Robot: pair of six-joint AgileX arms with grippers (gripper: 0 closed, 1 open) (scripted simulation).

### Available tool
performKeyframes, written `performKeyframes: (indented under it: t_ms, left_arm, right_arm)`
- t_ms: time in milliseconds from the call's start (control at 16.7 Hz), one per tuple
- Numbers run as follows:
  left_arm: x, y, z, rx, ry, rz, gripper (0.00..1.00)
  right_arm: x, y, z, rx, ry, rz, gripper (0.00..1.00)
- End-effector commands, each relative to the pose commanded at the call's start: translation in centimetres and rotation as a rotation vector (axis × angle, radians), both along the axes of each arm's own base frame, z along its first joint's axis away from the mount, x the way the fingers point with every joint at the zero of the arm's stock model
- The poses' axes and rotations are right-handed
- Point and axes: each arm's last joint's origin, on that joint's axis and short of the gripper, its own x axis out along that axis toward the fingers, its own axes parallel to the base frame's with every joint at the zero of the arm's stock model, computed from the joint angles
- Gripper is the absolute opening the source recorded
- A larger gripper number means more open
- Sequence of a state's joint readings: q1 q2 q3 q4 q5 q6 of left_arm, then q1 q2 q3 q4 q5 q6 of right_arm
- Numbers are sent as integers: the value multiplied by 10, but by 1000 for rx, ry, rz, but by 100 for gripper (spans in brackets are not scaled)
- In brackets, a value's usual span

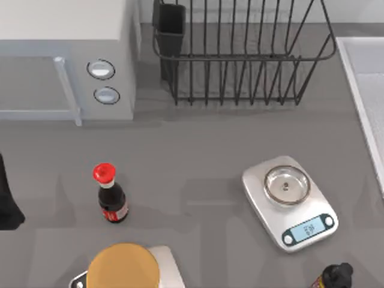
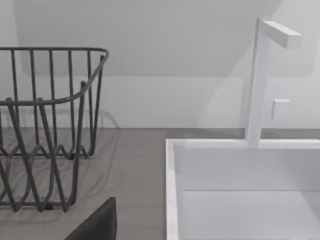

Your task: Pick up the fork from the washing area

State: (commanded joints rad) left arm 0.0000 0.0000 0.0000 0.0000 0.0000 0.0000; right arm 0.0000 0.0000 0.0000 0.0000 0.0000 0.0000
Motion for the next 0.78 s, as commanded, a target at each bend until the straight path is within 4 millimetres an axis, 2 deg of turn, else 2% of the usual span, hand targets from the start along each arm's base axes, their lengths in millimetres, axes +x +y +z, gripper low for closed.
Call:
performKeyframes:
  t_ms: [120, 240, 480, 660, 780]
  left_arm:
    - [0, 0, 0, 0, 0, 0, 100]
    - [0, 0, 0, 0, 0, 0, 100]
    - [0, 0, 0, 0, 0, 0, 100]
    - [0, 0, 0, 0, 0, 0, 100]
    - [0, 0, 0, 0, 0, 0, 100]
  right_arm:
    - [0, 0, 2, -2, 7, -2, 100]
    - [0, -1, 12, -10, 41, -11, 100]
    - [10, -5, 54, -42, 190, -45, 100]
    - [36, -12, 94, -68, 372, -72, 100]
    - [66, -19, 118, -82, 517, -87, 100]
